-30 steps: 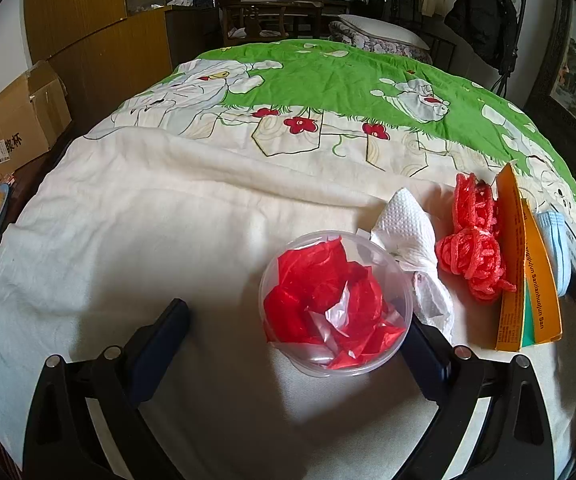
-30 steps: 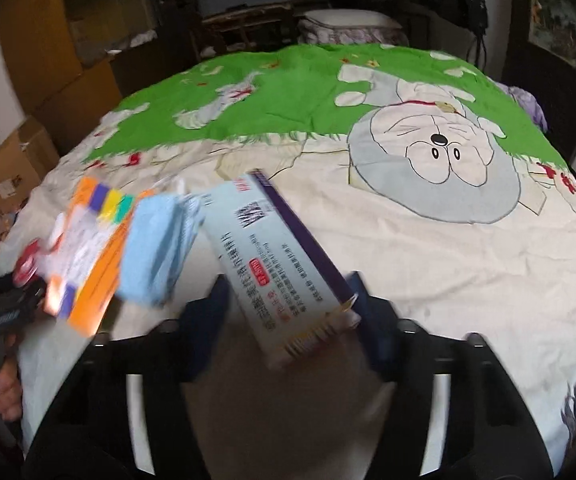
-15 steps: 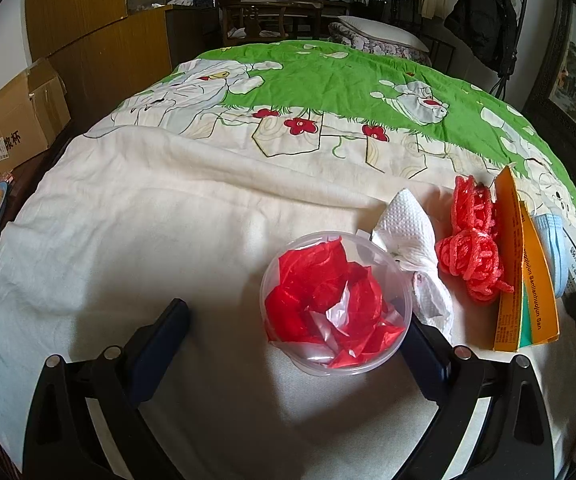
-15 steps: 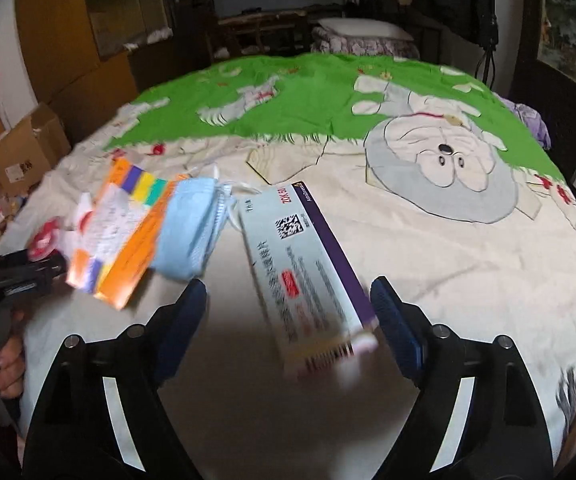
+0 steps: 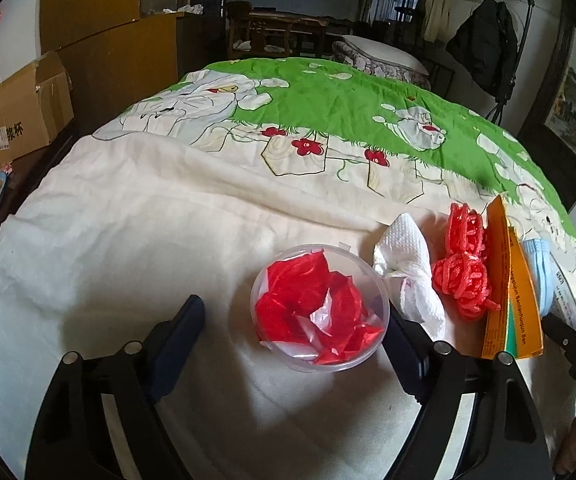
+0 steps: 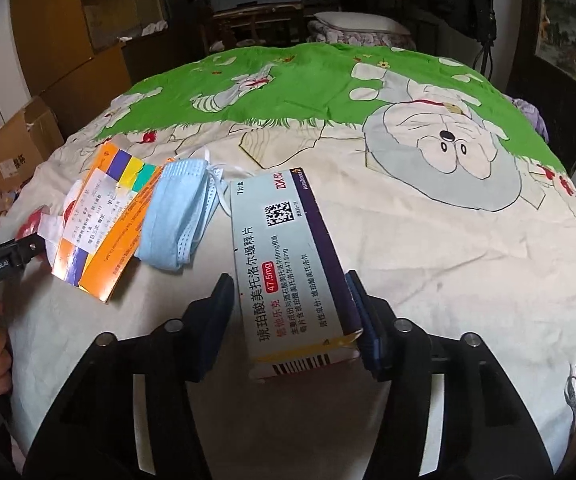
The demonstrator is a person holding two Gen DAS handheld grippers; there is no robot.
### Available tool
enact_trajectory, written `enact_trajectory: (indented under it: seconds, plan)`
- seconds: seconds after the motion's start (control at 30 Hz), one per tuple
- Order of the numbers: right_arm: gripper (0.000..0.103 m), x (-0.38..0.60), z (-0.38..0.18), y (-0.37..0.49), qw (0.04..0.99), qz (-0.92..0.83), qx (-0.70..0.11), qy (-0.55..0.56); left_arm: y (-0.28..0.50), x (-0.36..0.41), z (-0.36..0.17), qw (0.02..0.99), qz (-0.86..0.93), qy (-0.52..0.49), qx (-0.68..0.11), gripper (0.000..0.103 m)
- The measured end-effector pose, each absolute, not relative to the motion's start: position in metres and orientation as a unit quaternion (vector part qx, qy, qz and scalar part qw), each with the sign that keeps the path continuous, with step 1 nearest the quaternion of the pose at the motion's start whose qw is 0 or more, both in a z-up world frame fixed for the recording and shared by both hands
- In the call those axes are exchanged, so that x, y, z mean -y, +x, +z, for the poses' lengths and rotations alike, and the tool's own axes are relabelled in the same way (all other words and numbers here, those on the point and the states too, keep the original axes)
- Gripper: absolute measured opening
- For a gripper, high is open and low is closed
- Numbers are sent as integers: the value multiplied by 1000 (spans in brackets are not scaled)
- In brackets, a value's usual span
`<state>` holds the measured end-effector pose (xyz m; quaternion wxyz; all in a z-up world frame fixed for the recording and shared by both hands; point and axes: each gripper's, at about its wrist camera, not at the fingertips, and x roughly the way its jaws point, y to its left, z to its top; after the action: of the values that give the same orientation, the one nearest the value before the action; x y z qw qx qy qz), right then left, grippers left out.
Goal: Collect trash
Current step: 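Grasp the clear cup with the left tool while right tool grasps the white medicine box, then carry the cup and the medicine box over to the red basket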
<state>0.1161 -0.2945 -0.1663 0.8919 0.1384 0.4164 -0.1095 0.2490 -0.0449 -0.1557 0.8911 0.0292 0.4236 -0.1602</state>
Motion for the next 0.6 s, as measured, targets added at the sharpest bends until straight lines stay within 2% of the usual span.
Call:
enact_trajectory:
  seconds: [0.07,0.13,0.17,0.2,0.6]
  plan:
    - [59,294,-166,116,892,-110,-416,137,248,44,-156,891,-159,32,-424,84]
    - [57,295,-165,114,895,-113,-408,141,246,42,-154,894,-161,29,-416,69]
    - [49,297,-164,111,897,-117,-399,146,244,42,-153,896,-165,28,-412,51]
    - [49,299,-162,108,900,-117,-391,153,243,42,-153,894,-170,28,-414,49]
    - [48,295,-133,73,913,-95,-341,204,175,23,-100,922,-154,69,-349,49]
